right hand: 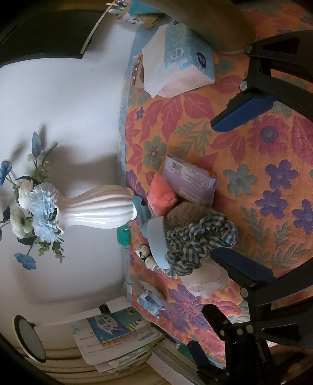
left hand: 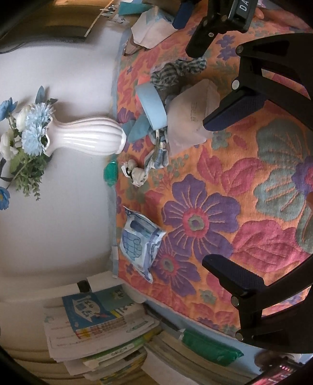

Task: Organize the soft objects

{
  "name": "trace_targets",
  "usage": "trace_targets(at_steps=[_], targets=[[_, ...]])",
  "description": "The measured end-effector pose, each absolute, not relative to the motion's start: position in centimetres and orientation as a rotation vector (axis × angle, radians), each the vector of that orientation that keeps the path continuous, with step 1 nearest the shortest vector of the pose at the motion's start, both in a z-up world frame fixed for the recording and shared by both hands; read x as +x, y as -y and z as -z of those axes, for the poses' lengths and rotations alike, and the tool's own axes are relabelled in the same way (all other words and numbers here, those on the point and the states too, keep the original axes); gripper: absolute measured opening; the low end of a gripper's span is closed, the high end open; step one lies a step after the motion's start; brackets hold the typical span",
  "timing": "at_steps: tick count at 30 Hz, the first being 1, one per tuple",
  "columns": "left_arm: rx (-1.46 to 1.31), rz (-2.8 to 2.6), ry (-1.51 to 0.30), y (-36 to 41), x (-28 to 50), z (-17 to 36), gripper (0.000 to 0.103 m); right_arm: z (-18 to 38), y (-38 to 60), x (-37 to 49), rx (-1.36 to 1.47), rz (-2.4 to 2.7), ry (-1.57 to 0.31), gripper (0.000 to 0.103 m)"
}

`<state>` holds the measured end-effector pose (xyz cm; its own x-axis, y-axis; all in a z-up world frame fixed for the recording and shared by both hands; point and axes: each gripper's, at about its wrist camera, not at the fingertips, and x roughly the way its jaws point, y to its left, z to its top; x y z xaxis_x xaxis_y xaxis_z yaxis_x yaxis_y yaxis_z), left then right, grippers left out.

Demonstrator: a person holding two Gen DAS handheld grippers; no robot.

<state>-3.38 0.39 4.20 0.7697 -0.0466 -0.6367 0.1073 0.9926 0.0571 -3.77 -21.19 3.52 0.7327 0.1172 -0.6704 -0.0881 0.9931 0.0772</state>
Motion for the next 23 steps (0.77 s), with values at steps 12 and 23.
trace_targets(at_steps=[12, 23], targets=[[0.101, 0.056, -0.735, -0.48, -2.66, -3.73, 0.102, -3.35, 20.88, -3.69, 0.026, -0.115, -0.750, 0.096], [0.098, 0.011, -0.653, -1.26, -3.12, -4.52, 0.102, -3.30, 20.56, -3.79, 0.007, -0.115, -0.749, 0.097]])
